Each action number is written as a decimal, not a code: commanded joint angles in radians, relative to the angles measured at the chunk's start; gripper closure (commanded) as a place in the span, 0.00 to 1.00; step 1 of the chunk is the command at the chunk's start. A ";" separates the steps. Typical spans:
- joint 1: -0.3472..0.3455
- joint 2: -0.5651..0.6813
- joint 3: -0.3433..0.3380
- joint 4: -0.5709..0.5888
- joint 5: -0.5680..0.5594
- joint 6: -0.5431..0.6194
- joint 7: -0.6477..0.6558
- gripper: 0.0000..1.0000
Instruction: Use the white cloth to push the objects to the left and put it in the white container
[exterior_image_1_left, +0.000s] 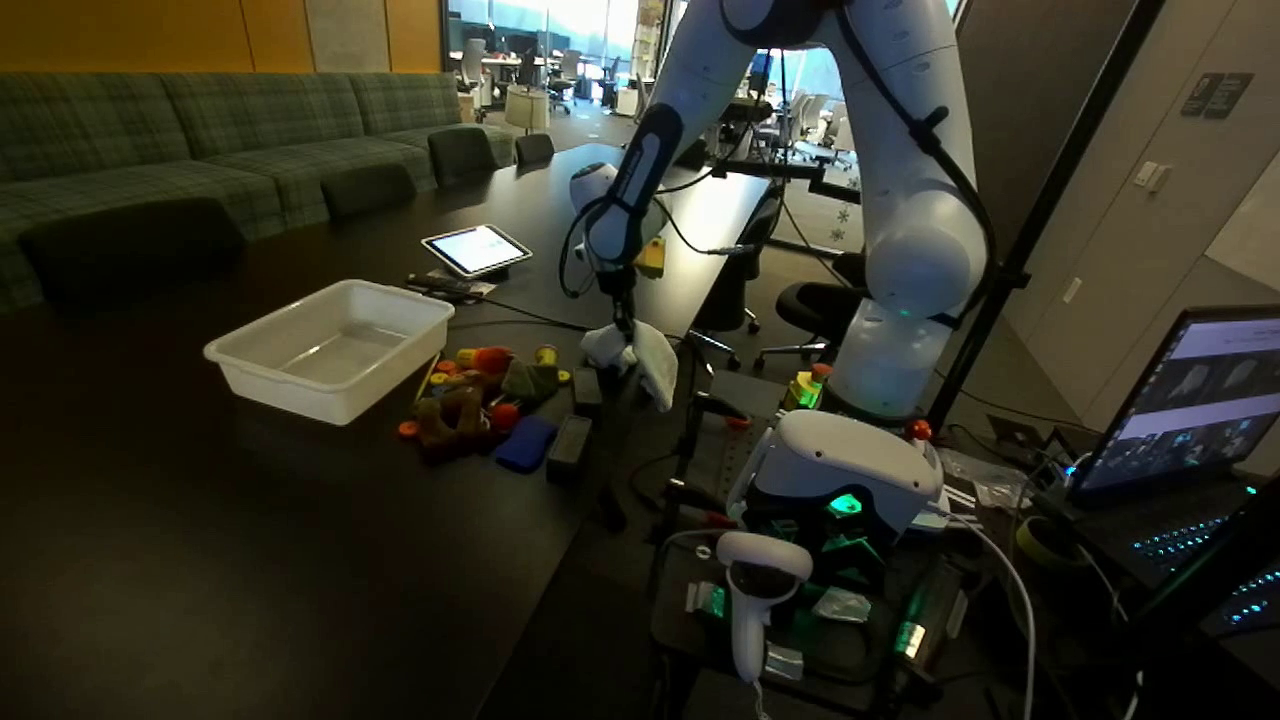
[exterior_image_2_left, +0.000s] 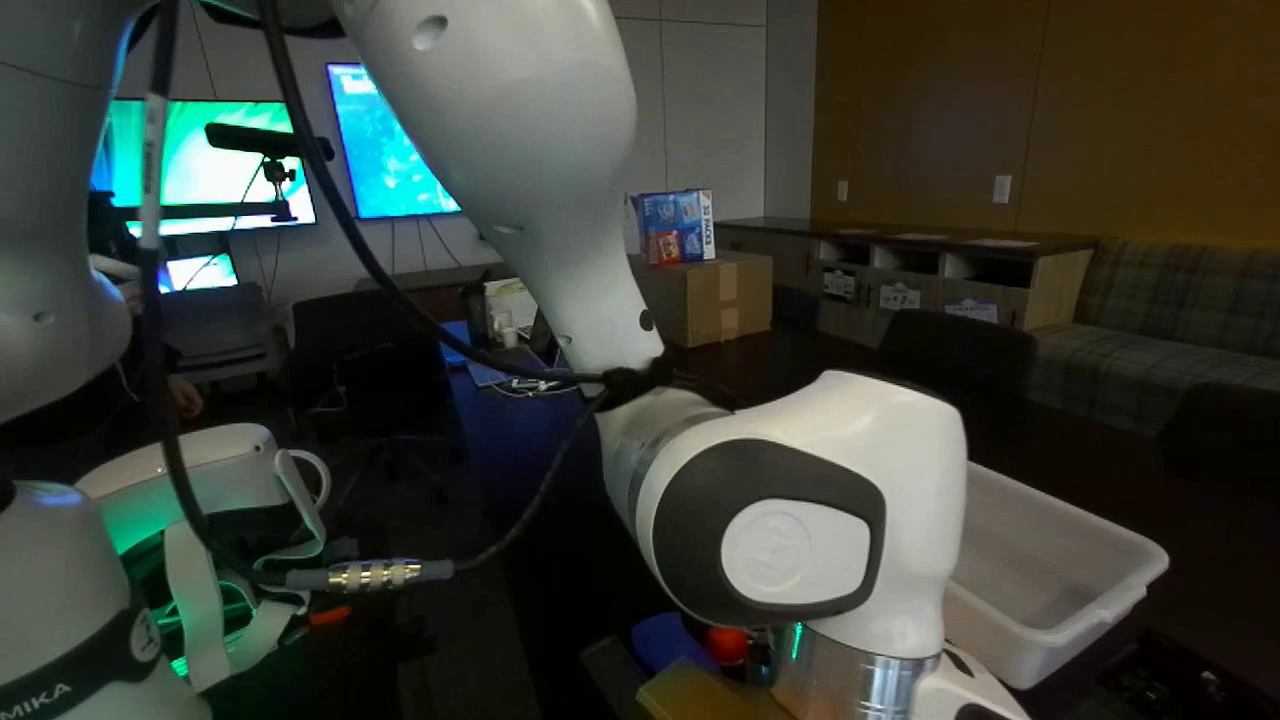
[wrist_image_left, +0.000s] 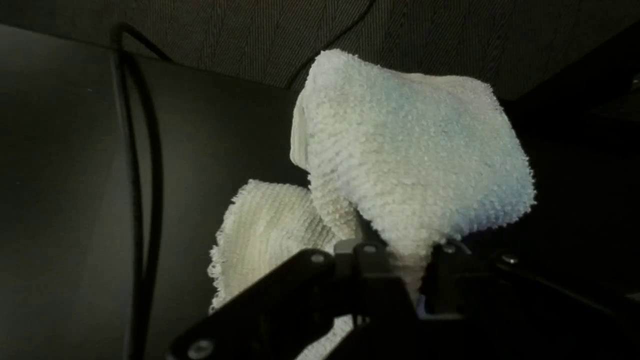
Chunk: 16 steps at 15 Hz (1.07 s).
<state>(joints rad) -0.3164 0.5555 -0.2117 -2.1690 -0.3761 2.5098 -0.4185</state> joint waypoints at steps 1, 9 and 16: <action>0.031 0.031 0.021 -0.028 -0.023 0.019 -0.015 0.93; 0.193 0.111 0.088 -0.064 -0.020 -0.003 0.097 0.93; 0.395 0.197 0.165 0.062 0.126 0.008 0.483 0.93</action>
<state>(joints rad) 0.0061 0.7114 -0.0660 -2.1751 -0.3152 2.5168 -0.0663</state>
